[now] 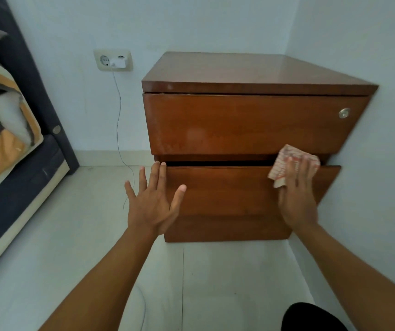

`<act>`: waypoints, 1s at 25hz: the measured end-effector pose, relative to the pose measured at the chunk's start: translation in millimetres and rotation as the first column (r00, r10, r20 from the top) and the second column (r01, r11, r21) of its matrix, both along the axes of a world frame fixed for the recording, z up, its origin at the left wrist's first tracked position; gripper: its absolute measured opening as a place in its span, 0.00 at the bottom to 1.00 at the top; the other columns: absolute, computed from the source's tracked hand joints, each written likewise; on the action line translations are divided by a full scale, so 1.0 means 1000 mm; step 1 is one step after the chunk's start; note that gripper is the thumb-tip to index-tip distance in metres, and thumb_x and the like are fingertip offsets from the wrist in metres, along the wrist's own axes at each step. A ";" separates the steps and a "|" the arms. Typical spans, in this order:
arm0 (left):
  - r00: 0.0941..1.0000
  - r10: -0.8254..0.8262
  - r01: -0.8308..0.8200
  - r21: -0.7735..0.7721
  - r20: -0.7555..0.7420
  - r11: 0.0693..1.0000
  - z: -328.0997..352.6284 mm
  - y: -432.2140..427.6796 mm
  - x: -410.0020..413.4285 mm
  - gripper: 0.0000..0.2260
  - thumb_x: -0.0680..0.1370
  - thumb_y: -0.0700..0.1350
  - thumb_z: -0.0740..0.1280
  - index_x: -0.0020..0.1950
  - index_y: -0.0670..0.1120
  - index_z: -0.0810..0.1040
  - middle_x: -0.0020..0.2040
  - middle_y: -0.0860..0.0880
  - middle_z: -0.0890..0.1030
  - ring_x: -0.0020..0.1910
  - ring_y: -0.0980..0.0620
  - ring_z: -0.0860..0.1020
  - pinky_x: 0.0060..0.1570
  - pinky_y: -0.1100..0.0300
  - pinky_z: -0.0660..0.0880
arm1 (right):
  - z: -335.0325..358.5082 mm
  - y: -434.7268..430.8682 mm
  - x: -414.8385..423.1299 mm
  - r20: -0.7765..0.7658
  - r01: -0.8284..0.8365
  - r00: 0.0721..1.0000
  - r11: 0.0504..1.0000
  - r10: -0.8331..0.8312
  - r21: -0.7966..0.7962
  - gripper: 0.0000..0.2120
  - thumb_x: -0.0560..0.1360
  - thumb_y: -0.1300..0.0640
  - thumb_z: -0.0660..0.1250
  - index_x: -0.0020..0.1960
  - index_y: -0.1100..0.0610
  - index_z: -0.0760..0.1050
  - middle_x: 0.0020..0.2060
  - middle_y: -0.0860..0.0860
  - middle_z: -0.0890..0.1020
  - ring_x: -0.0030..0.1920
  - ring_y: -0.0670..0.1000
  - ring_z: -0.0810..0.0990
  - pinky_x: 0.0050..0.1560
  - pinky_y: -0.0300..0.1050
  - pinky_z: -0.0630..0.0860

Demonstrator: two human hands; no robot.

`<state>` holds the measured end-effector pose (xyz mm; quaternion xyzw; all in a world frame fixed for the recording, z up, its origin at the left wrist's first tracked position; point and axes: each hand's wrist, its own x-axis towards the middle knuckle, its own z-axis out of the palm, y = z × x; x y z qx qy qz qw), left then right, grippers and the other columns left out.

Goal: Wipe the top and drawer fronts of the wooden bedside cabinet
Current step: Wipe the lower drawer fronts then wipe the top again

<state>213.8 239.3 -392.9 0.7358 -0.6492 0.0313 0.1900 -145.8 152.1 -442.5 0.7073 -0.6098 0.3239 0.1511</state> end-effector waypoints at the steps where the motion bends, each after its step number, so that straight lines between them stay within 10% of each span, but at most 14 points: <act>1: 1.000 0.000 0.000 0.006 0.004 1.000 0.001 0.001 0.000 0.41 0.75 0.74 0.35 0.83 0.54 0.40 0.84 0.52 0.44 0.82 0.43 0.41 0.76 0.34 0.39 | 0.003 -0.002 -0.017 0.054 0.027 0.998 1.000 -0.027 0.014 0.35 0.76 0.64 0.57 0.83 0.63 0.53 0.81 0.68 0.52 0.81 0.71 0.47 0.81 0.65 0.49; 10: 0.999 -0.025 0.025 -0.007 -0.029 1.000 0.005 0.004 0.002 0.41 0.75 0.74 0.36 0.84 0.54 0.43 0.84 0.51 0.47 0.82 0.43 0.43 0.77 0.32 0.43 | 0.031 0.036 0.015 0.393 -0.011 0.914 0.975 0.101 -0.223 0.27 0.76 0.69 0.56 0.75 0.64 0.71 0.76 0.62 0.70 0.77 0.63 0.67 0.74 0.64 0.68; 15: 1.000 -0.030 0.030 -0.118 0.007 0.993 -0.012 -0.002 0.004 0.39 0.77 0.73 0.39 0.84 0.53 0.46 0.84 0.51 0.49 0.82 0.43 0.44 0.77 0.33 0.42 | -0.025 0.074 0.182 0.128 -0.333 0.932 0.940 0.340 -0.070 0.30 0.81 0.65 0.43 0.81 0.55 0.64 0.82 0.57 0.60 0.82 0.65 0.55 0.69 0.54 0.75; 19: 1.000 -0.010 0.010 -0.208 0.003 0.978 -0.027 -0.010 0.001 0.37 0.80 0.70 0.44 0.83 0.51 0.50 0.84 0.49 0.53 0.83 0.43 0.47 0.77 0.34 0.42 | -0.062 0.037 0.195 -0.146 -0.289 0.946 0.957 0.288 0.015 0.29 0.83 0.56 0.47 0.84 0.50 0.52 0.84 0.58 0.50 0.83 0.64 0.46 0.79 0.66 0.58; 25: 0.999 0.017 -0.028 -0.263 -0.041 0.964 -0.035 -0.011 -0.008 0.36 0.80 0.70 0.44 0.83 0.52 0.50 0.84 0.49 0.53 0.83 0.43 0.49 0.77 0.33 0.46 | -0.105 0.013 0.065 -0.016 0.001 1.000 0.999 -0.001 0.036 0.37 0.84 0.41 0.52 0.84 0.55 0.39 0.81 0.70 0.48 0.80 0.74 0.47 0.80 0.69 0.47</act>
